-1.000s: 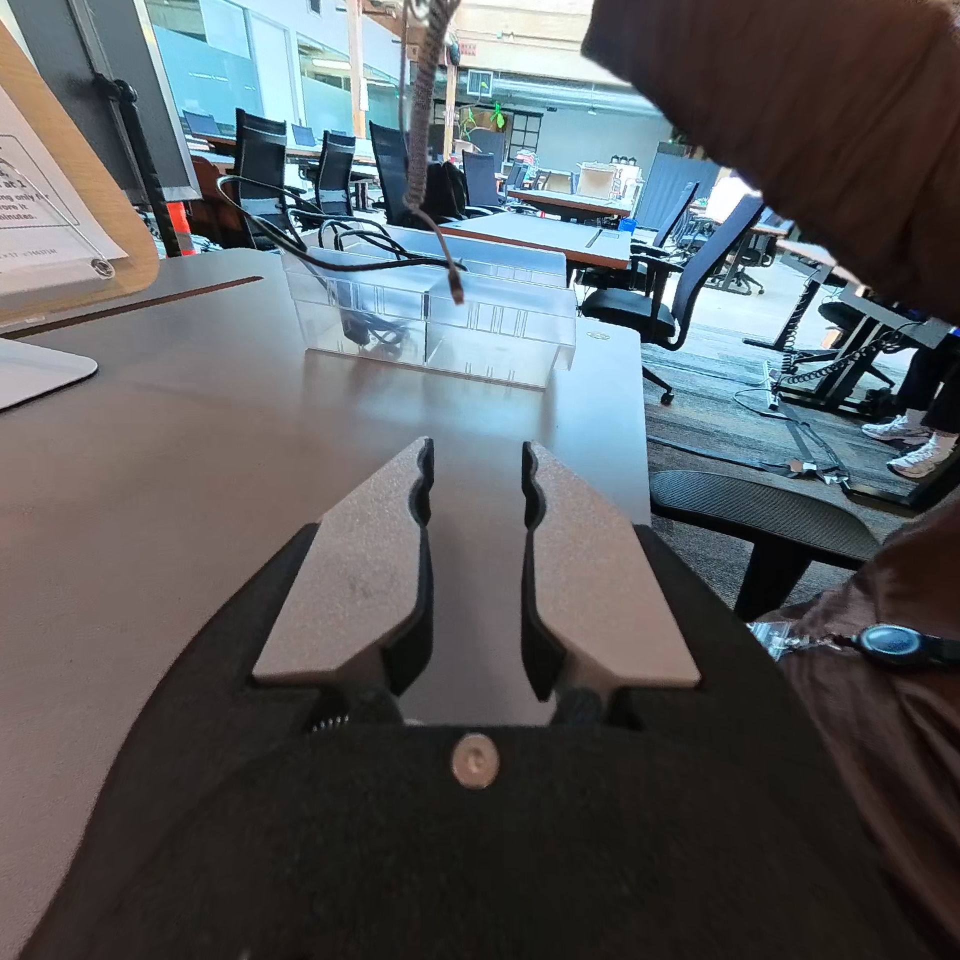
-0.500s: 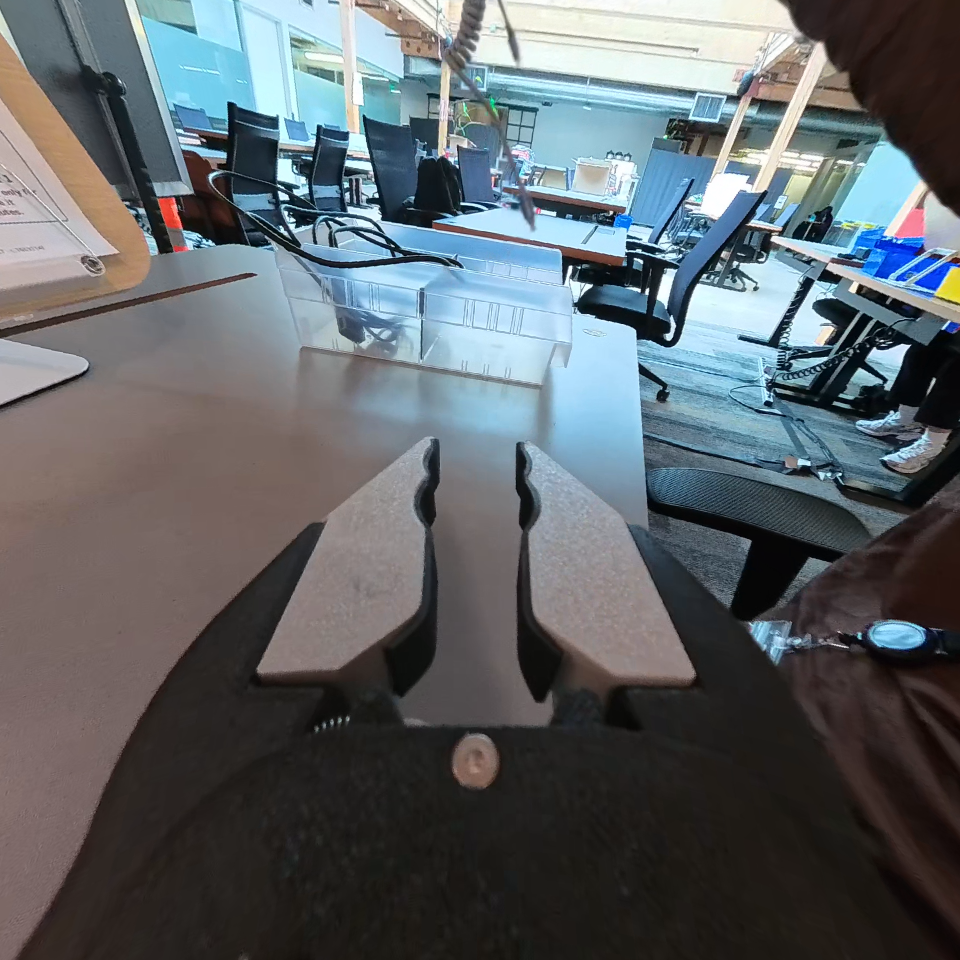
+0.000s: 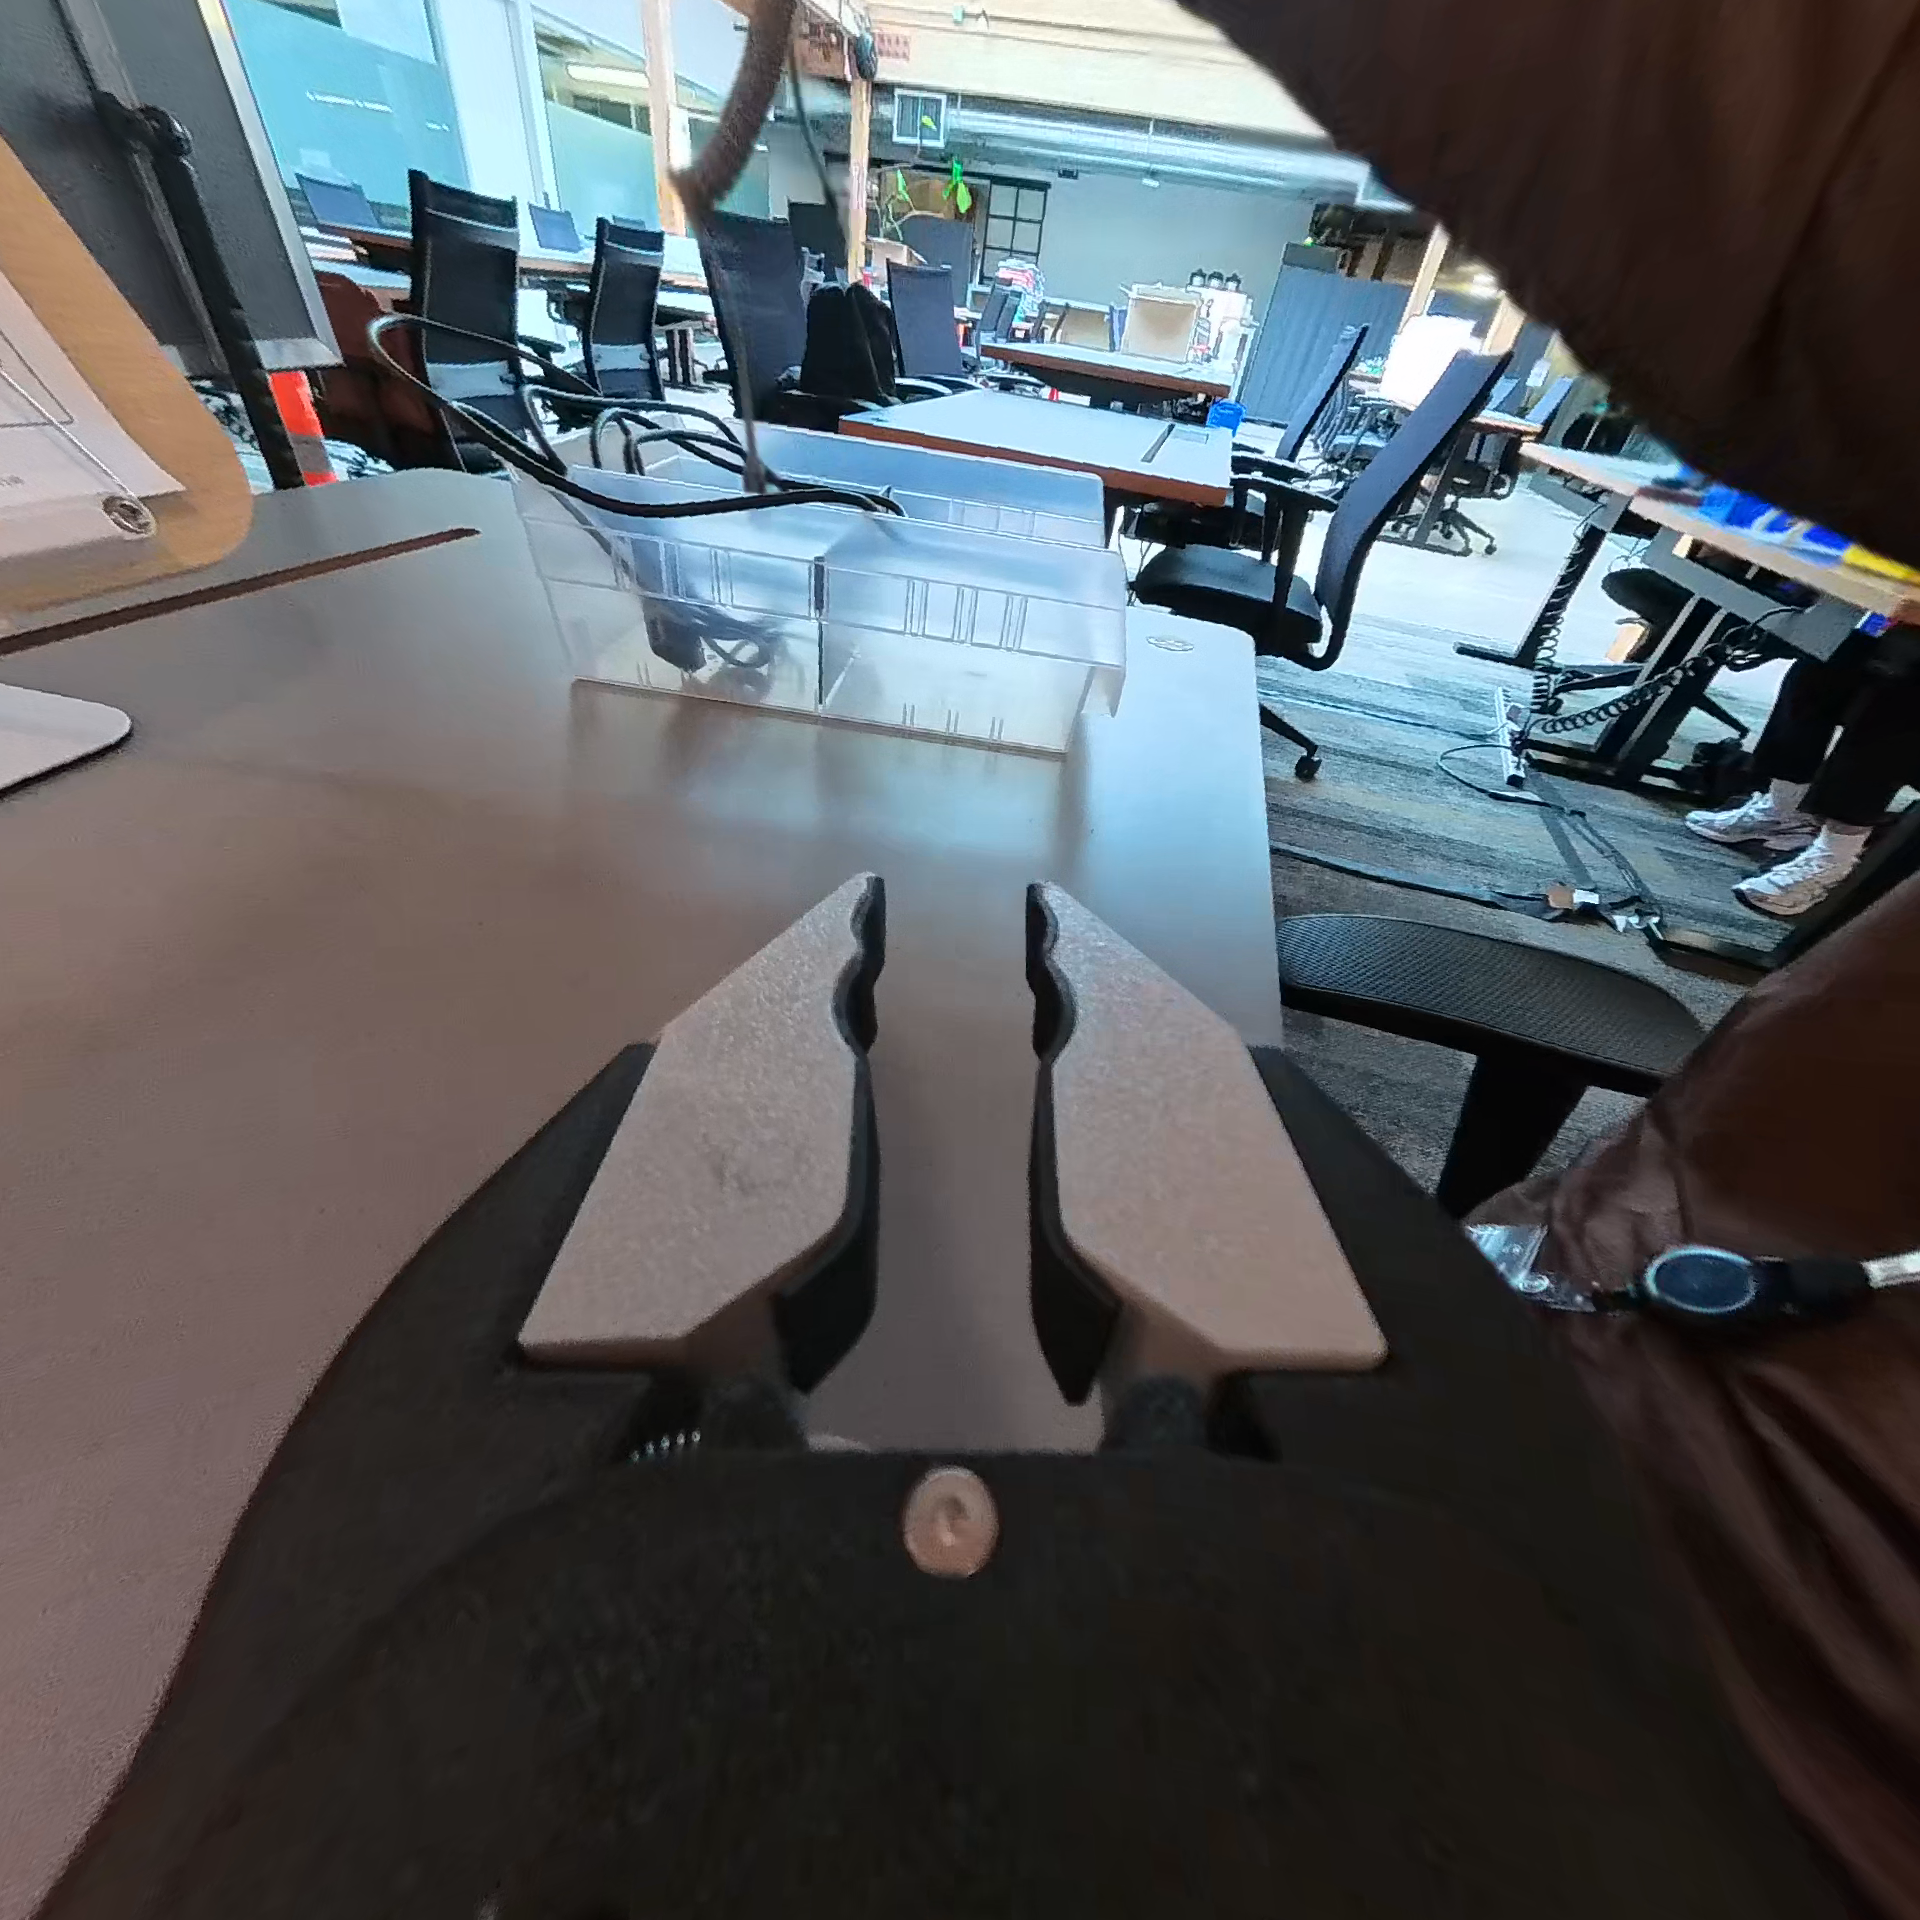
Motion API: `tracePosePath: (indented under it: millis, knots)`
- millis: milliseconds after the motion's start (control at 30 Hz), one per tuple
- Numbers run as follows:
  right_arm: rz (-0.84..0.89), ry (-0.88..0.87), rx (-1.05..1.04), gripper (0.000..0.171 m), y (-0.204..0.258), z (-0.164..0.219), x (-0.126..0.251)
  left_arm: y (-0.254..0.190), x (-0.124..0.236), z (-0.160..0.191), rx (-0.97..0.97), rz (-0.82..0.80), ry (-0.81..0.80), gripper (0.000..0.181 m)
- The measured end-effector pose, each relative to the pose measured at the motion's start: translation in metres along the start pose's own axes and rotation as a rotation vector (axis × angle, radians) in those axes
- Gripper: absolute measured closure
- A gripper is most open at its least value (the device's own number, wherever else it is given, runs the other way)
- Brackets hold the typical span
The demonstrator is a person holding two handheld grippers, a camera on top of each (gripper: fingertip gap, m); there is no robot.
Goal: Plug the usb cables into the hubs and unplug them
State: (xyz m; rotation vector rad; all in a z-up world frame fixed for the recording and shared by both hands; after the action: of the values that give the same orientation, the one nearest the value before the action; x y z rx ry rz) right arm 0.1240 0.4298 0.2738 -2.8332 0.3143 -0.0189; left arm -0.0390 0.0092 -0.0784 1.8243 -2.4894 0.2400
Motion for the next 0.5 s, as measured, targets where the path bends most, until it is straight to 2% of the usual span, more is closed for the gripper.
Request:
tracePosePath:
  millis: [67, 133, 267, 367, 500]
  knots:
    - [-0.053, -0.029, -0.061, 0.114, -0.003, 0.033, 0.002, 0.0, 0.0, 0.0, 0.001, -0.002, -0.003, 0.156]
    - [-0.079, 0.045, -0.101, 0.114, -0.004, 0.075, 0.001, -0.001, 0.001, 0.0, -0.006, -0.006, -0.008, 0.156]
    - [-0.282, 0.367, -0.128, 0.114, 0.017, 0.166, -0.003, -0.004, 0.001, 0.0, -0.033, 0.001, -0.013, 0.156]
    - [-0.428, 0.684, -0.15, 0.114, 0.04, 0.228, -0.006, -0.006, 0.001, 0.0, -0.043, 0.005, -0.01, 0.156]
    - [-0.561, 0.962, -0.209, 0.112, 0.073, 0.28, -0.015, -0.006, 0.0, 0.001, -0.05, -0.006, 0.001, 0.153]
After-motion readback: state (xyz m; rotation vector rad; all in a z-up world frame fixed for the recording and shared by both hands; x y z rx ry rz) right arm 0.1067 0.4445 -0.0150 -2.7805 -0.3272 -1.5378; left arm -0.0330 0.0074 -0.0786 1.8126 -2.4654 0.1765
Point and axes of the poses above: each gripper's, where its closed fingertips meet, x back along the fingers, z out of its underside, y = z × x across the jaws, the point moved 9 cm from there along x, back along the fingers, and after that the axes turned 13 degrees about -z, right-handed, at the moved point
